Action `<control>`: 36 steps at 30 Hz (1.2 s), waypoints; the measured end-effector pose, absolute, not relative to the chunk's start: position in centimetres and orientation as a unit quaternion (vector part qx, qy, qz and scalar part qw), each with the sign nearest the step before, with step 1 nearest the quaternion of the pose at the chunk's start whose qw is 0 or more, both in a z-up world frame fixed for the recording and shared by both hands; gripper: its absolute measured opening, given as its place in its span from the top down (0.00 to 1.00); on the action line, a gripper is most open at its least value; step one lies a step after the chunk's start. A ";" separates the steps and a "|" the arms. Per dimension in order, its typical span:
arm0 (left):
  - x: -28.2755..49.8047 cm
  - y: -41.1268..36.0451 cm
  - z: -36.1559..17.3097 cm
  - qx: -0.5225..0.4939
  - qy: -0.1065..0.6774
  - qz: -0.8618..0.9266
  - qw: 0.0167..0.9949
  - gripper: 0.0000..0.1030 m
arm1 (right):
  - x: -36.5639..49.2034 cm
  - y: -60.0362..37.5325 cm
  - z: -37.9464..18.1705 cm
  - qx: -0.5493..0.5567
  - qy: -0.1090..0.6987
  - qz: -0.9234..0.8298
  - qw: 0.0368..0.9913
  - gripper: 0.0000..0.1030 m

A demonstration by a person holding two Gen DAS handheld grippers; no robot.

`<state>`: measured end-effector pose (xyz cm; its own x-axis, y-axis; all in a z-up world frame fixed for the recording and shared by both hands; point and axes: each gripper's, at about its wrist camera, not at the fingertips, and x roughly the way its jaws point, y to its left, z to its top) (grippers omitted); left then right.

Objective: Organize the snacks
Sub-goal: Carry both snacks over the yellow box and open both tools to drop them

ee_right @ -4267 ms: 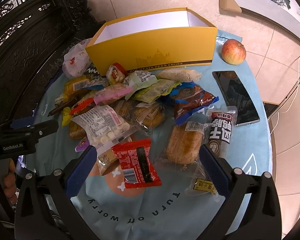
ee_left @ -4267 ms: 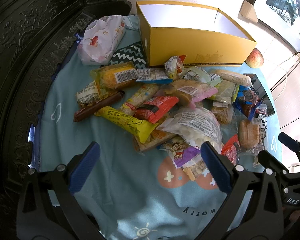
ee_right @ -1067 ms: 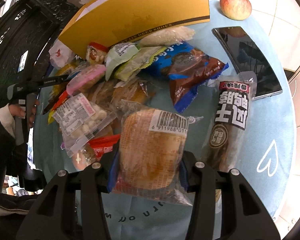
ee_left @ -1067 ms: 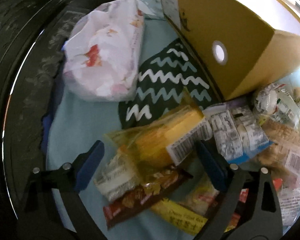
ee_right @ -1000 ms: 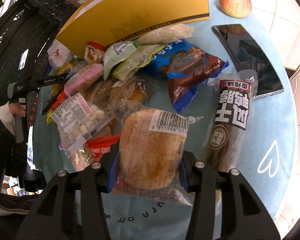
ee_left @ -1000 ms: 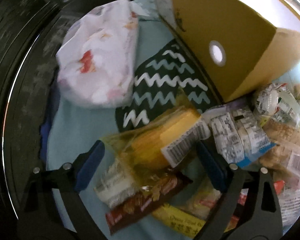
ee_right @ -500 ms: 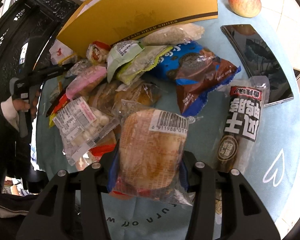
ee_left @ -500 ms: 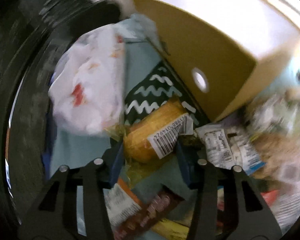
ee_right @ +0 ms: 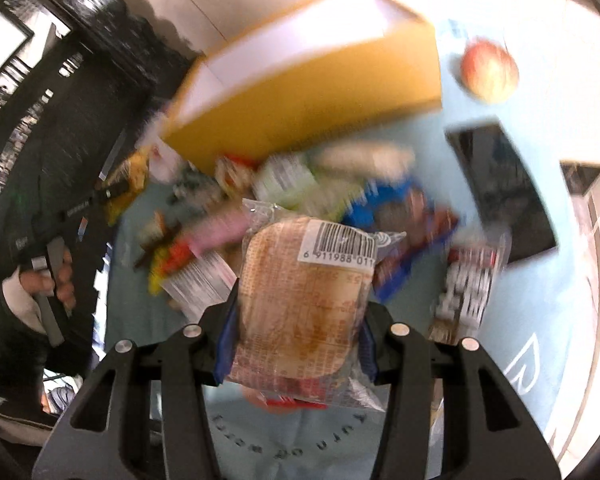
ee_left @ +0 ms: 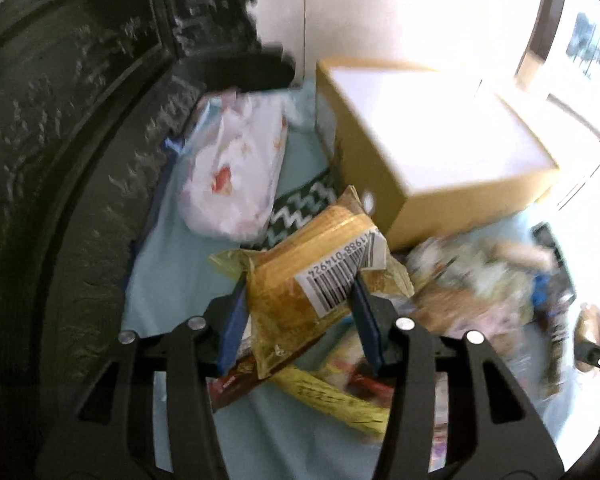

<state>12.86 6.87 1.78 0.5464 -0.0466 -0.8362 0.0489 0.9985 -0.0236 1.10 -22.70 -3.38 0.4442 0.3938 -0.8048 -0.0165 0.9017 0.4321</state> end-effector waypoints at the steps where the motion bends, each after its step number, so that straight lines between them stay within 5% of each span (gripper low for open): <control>1: 12.7 6.9 3.0 -0.009 0.465 -0.033 0.885 0.52 | 1.6 -22.7 -2.3 0.183 0.499 0.129 0.837 0.52; 8: 17.5 2.0 8.1 -0.021 0.414 -0.087 0.906 0.51 | 9.5 -22.6 3.5 0.162 0.418 0.150 0.881 0.52; 17: 26.5 -5.3 4.7 0.018 0.450 -0.111 0.886 0.48 | 21.6 -22.2 0.9 0.165 0.431 0.110 0.880 0.51; 18: 27.0 -5.7 4.1 0.020 0.457 -0.106 0.883 0.38 | 22.6 -22.2 0.0 0.162 0.445 0.099 0.875 0.50; 19: 27.1 -5.9 3.7 0.025 0.462 -0.098 0.881 0.18 | 23.2 -22.1 -0.7 0.151 0.459 0.078 0.872 0.43; 20: 27.1 -6.2 3.5 0.035 0.459 -0.084 0.884 0.13 | 23.5 -22.1 -1.0 0.141 0.466 0.058 0.872 0.33; 27: 23.6 -4.2 5.5 0.043 0.419 -0.058 0.905 0.05 | 18.5 -23.6 1.5 0.120 0.404 0.050 0.905 0.27; 31: 20.5 -2.5 6.1 0.027 0.424 -0.051 0.904 0.03 | 14.4 -25.5 2.1 0.130 0.394 0.030 0.909 0.10; 36: 15.7 -1.7 5.1 0.026 0.441 -0.057 0.895 0.02 | 7.5 -27.1 0.5 0.120 0.424 0.008 0.898 0.05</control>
<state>15.68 -1.71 5.14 0.6049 -0.0791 -0.7924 0.1252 0.9921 -0.0034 7.51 -27.13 0.53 0.6410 0.1153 -0.7588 0.0879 0.9711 0.2217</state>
